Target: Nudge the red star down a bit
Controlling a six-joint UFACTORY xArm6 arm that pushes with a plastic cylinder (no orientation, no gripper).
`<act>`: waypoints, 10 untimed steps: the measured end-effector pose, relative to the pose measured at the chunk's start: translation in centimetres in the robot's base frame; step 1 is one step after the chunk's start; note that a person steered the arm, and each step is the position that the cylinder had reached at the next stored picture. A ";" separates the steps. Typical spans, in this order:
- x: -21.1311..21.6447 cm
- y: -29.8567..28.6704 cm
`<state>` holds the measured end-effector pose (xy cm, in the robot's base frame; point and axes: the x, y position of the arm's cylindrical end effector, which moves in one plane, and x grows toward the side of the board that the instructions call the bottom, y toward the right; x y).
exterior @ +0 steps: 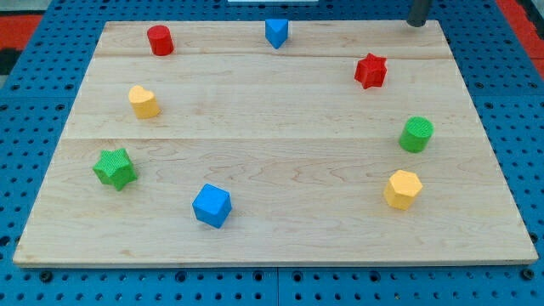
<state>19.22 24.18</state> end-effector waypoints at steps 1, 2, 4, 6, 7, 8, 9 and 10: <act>0.0 -0.6; 0.0 -3.0; 0.0 -8.8; 0.5 -9.8; 2.5 -9.8; 5.2 -9.3; 7.8 -8.3; 10.3 -6.5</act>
